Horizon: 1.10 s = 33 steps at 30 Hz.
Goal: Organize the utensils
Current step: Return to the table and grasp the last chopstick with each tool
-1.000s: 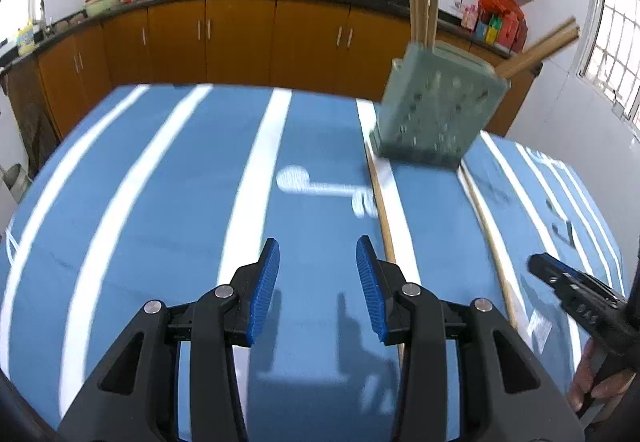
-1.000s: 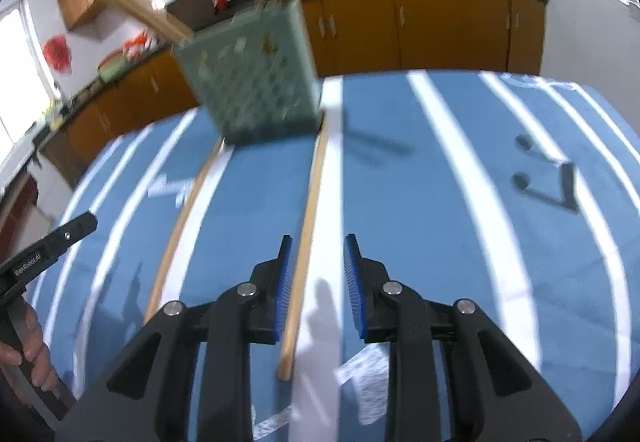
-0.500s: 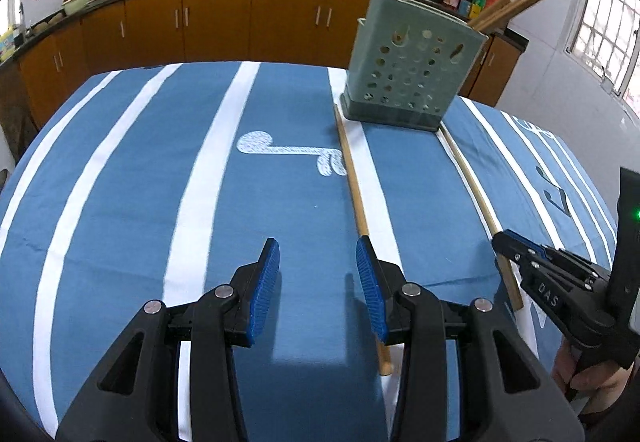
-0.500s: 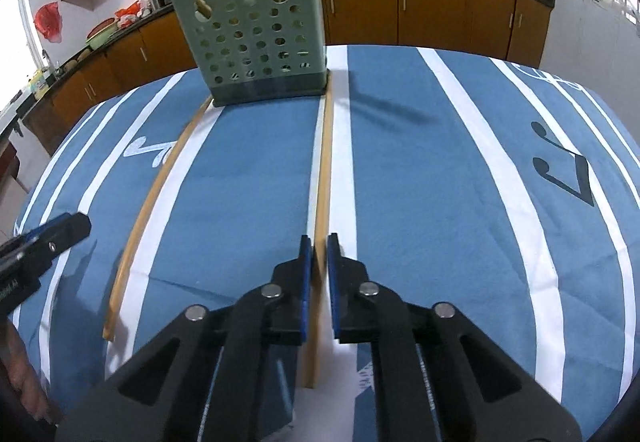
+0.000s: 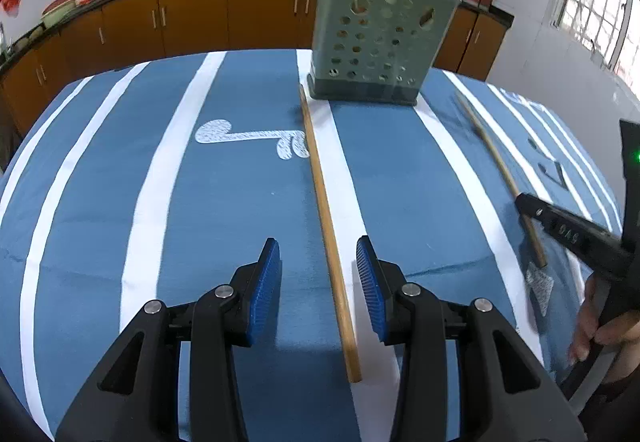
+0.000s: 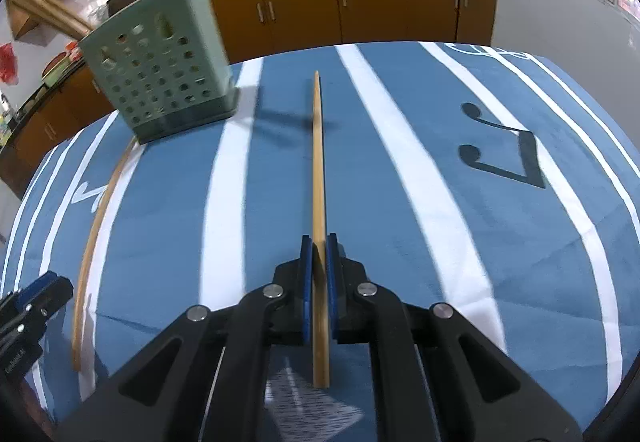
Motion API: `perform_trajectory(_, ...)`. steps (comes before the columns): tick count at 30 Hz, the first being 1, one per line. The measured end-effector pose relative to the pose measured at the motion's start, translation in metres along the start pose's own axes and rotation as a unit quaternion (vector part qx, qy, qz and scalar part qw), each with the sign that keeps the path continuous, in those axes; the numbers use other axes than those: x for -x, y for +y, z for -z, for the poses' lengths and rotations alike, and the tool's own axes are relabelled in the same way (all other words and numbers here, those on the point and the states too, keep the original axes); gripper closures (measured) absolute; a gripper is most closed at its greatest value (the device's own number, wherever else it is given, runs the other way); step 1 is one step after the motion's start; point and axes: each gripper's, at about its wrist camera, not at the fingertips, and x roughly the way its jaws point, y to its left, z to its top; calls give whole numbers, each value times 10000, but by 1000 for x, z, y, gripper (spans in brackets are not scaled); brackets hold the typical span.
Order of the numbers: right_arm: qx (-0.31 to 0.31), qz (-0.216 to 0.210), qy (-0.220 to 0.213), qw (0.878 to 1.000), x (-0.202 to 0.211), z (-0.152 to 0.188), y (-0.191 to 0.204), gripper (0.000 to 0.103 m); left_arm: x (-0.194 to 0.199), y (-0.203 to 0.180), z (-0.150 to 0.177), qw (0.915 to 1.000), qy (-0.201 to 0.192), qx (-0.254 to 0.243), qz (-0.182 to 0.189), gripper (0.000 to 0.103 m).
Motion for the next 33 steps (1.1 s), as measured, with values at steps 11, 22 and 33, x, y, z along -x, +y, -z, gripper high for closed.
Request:
perform_trajectory(11,139,43,-34,9999,-2,0,-2,95,-14,-6,1,9980,38,-219,-591,95)
perform_trajectory(22,576,-159,18,9982,-6,-5,13,95,-23,59,-24,9962,80,499,-711,95)
perform_trajectory(33,693,-51,-33,9976,-16,-16,15,95,-29,63,-29,9961,-74,503,-715,95)
